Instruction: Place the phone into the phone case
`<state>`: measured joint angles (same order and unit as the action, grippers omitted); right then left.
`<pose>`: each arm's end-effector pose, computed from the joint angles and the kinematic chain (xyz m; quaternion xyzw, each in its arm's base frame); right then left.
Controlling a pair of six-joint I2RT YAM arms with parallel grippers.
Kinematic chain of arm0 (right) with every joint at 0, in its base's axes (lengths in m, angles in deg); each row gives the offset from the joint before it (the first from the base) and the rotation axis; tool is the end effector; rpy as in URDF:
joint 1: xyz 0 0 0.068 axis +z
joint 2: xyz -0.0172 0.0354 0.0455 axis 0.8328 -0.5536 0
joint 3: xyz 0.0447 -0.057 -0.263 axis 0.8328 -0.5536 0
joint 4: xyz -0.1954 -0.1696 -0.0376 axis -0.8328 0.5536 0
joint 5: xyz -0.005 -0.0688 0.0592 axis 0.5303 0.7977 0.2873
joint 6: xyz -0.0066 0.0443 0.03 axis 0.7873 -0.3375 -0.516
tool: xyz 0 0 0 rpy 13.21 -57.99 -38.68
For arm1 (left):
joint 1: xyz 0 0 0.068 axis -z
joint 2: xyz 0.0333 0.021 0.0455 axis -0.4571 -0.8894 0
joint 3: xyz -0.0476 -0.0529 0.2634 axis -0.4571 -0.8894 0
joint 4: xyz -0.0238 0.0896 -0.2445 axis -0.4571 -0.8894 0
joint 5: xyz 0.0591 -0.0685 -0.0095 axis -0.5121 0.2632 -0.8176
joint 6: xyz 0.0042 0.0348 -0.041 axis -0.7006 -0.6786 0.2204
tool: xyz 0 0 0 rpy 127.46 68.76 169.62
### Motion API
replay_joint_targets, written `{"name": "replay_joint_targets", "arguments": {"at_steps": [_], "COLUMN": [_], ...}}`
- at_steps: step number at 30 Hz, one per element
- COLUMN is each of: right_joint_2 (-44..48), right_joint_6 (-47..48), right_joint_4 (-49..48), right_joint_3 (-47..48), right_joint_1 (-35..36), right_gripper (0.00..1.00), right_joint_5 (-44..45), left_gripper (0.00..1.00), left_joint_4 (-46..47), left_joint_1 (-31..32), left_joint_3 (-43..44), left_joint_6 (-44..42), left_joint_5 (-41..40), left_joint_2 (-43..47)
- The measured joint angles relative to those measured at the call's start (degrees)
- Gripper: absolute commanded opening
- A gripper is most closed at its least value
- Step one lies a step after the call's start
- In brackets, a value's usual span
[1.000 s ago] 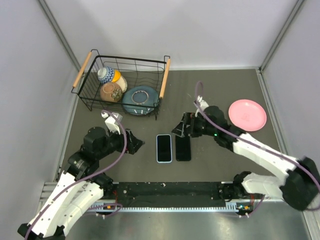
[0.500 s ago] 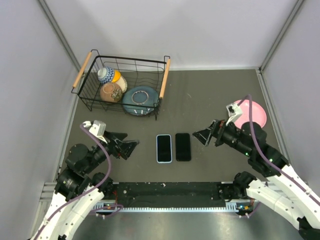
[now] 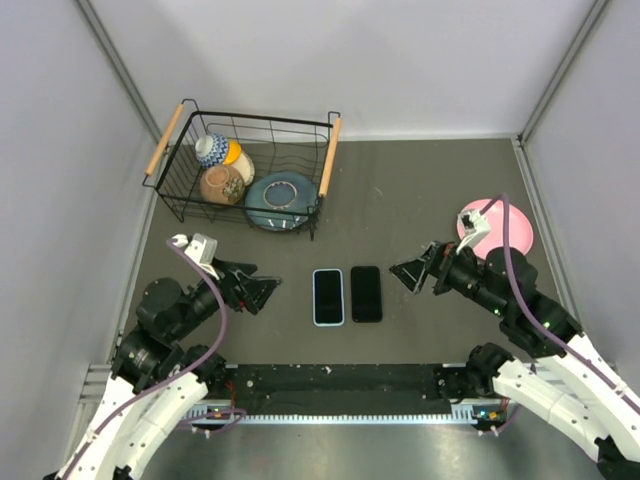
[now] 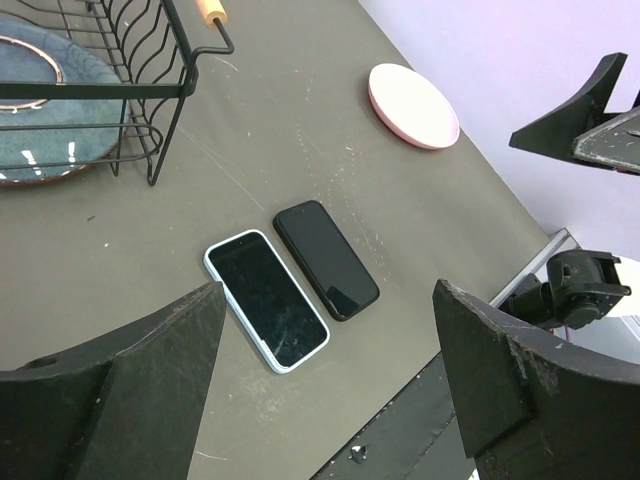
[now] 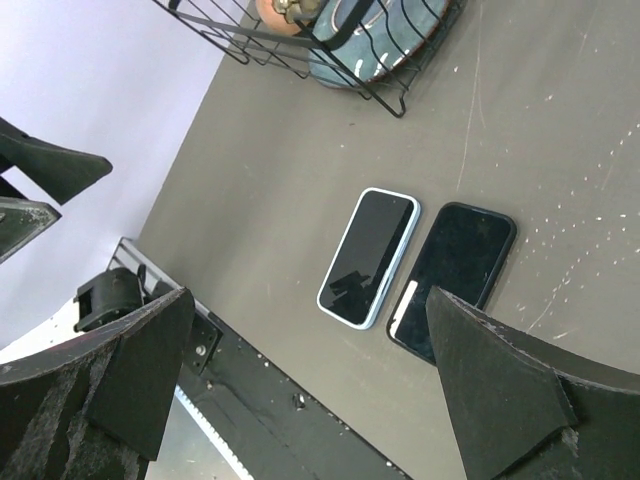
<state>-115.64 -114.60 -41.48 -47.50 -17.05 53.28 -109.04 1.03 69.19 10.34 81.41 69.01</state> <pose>0.0960 0.0821 0.3279 -0.0446 0.7917 0.3948 0.4641 0.0707 -0.0477 0.3204 0.0938 0.7361 -0.3840 0.5494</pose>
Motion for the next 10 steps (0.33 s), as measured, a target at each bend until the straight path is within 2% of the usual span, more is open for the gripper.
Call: {"name": "replay_joint_targets", "arguments": {"at_steps": [10], "right_joint_2": [-0.46], "right_joint_6": [1.51], "right_joint_4": [-0.39], "right_joint_3": [2.86], "right_joint_1": [0.00], "right_gripper": [0.99], "right_joint_5": [0.42], "left_gripper": [0.89], "left_joint_4": [0.07], "left_joint_1": [0.00], "left_joint_3": [1.14], "left_joint_6": [0.15], "left_joint_5": [-0.02], "left_joint_2": [-0.35]}}
